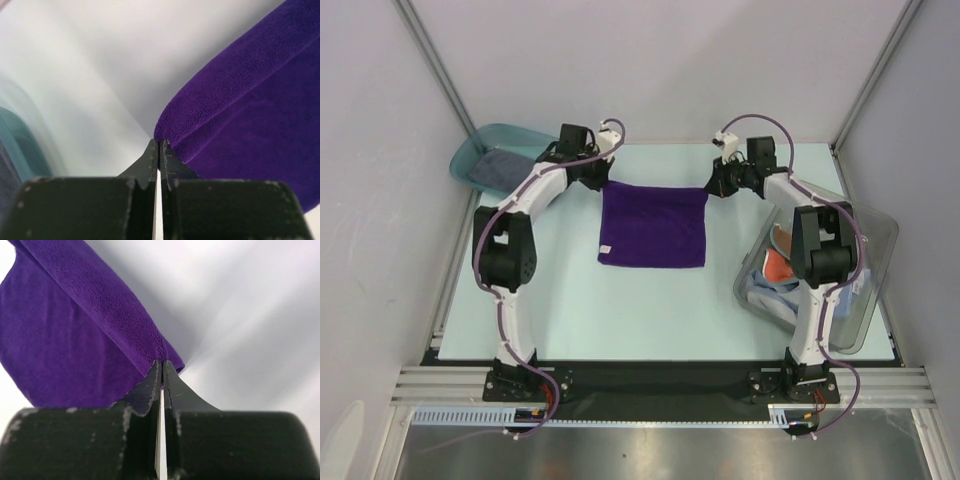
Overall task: Fold and stack the towels
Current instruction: Fold the towel
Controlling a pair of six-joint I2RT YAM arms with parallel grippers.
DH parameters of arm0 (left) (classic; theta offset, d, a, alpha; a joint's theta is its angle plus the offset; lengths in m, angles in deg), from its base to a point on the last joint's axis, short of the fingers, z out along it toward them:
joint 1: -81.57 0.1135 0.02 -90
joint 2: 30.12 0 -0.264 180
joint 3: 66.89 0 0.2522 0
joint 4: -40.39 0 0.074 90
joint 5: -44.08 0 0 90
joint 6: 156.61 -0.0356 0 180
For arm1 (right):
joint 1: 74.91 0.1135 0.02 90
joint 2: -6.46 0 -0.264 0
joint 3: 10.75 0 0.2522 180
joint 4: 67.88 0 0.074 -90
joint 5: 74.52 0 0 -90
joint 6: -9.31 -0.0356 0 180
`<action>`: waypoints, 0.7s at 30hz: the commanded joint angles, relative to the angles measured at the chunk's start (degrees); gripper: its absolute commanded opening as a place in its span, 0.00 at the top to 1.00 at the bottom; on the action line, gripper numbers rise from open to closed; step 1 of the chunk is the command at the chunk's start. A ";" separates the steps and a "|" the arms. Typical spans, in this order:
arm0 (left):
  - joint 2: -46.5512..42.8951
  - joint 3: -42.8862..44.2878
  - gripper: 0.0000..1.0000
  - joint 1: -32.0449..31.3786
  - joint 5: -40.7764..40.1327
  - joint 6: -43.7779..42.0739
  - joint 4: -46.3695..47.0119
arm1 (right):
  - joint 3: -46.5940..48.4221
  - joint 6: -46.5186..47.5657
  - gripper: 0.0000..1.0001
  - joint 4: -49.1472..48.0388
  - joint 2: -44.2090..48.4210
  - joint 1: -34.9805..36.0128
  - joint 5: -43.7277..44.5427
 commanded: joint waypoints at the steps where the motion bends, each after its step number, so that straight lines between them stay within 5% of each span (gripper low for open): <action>1: -5.44 -2.98 1.00 0.71 3.77 2.31 3.23 | -2.16 -1.39 1.00 -3.51 4.76 0.05 0.16; 21: -17.65 -23.03 1.00 0.80 9.13 7.41 5.78 | -18.94 -7.28 1.00 -3.42 16.97 2.51 0.78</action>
